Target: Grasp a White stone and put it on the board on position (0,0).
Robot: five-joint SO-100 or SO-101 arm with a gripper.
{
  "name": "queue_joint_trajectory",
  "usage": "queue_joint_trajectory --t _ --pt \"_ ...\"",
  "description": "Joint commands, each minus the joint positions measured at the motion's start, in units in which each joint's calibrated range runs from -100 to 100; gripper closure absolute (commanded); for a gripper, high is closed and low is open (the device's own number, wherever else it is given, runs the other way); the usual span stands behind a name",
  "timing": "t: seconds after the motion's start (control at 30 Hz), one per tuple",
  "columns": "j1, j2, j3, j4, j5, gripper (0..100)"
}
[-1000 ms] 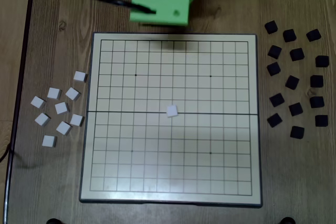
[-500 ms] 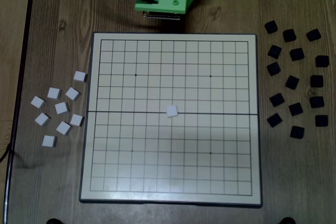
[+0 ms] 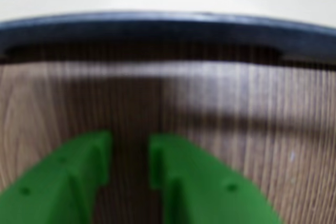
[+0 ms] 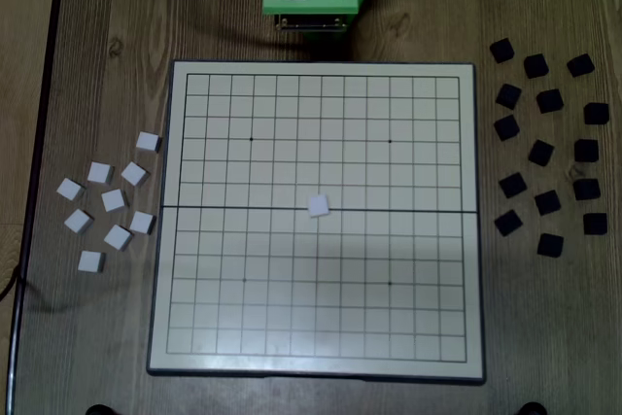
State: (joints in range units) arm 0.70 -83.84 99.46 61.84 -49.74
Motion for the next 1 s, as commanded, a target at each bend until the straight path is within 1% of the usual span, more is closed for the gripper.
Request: queue_joint_trajectory --t 0.0,0.33,0.57,0.97 --pt "0.4 -0.2 0.4 1.9 0.7 94" --pt "0.3 -0.3 0.4 8.0 1.8 94" --pt "0.6 -1.6 0.4 12.9 1.1 93" --pt "0.9 -3.1 0.4 13.8 1.5 93"
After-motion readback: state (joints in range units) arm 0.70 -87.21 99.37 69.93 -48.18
